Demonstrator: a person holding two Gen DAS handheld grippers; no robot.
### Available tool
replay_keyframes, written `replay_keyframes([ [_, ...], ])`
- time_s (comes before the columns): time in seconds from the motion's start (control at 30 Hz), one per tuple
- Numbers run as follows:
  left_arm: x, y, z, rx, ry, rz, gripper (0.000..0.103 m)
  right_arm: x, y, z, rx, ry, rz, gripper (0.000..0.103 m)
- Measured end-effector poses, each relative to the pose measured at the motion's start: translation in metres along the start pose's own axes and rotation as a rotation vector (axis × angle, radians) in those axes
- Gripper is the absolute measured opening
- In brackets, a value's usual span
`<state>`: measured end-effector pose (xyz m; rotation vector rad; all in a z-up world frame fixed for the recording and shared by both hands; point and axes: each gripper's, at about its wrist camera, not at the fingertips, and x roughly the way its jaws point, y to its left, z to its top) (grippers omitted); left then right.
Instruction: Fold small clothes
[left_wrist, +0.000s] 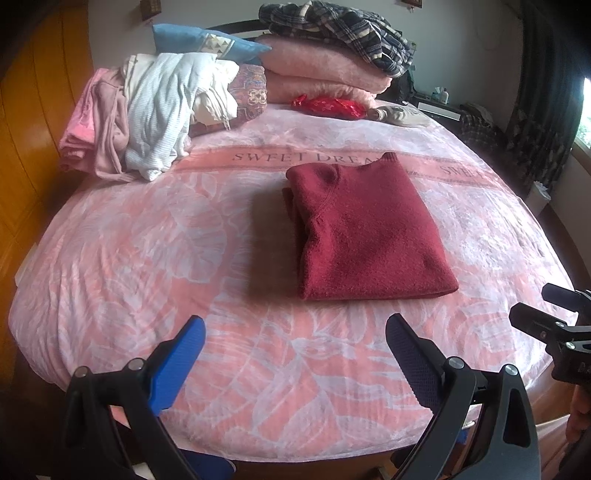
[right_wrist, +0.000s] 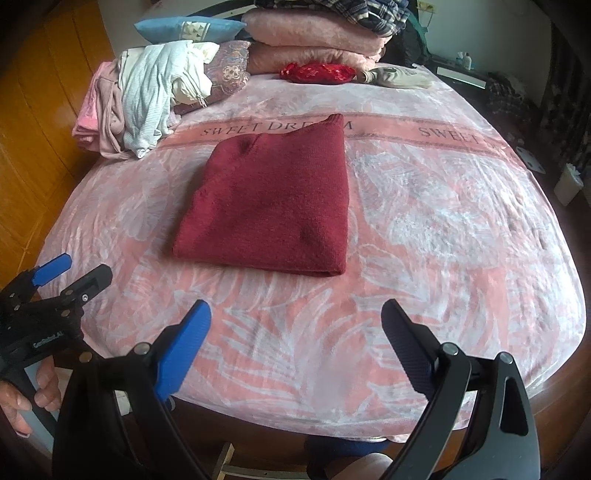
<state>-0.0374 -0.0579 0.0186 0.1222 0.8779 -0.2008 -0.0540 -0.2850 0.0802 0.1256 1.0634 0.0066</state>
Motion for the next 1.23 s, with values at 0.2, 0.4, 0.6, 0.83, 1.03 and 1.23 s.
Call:
replay_keyframes([
  [0.2, 0.0014, 0.0012, -0.0015, -0.001, 0.009, 0.005, 0.098, 0.0021, -0.0054, 0.0005, 0.01, 0.007, -0.017, 0.093],
  [0.4, 0.0028, 0.0014, -0.0012, -0.008, 0.014, 0.007, 0.098, 0.0021, -0.0051, 0.0013, -0.001, 0.007, -0.02, 0.093],
  [0.6, 0.0052, 0.0018, -0.0022, -0.008, 0.025, 0.008, 0.098, 0.0035, -0.006, 0.0014, 0.004, 0.012, -0.021, 0.093],
  [0.83, 0.0047, 0.002, -0.0033, -0.013, 0.019, 0.01, 0.098, 0.0037, -0.0032, 0.0, 0.002, 0.015, -0.022, 0.093],
  [1.03, 0.0048, 0.0028, -0.0031, -0.014, 0.022, 0.013, 0.098, 0.0038, -0.0039, 0.0005, 0.002, 0.015, -0.021, 0.093],
  [1.23, 0.0045, 0.0029, -0.0025, -0.012, 0.022, 0.014, 0.098, 0.004, -0.0042, 0.0007, -0.002, 0.016, -0.021, 0.093],
])
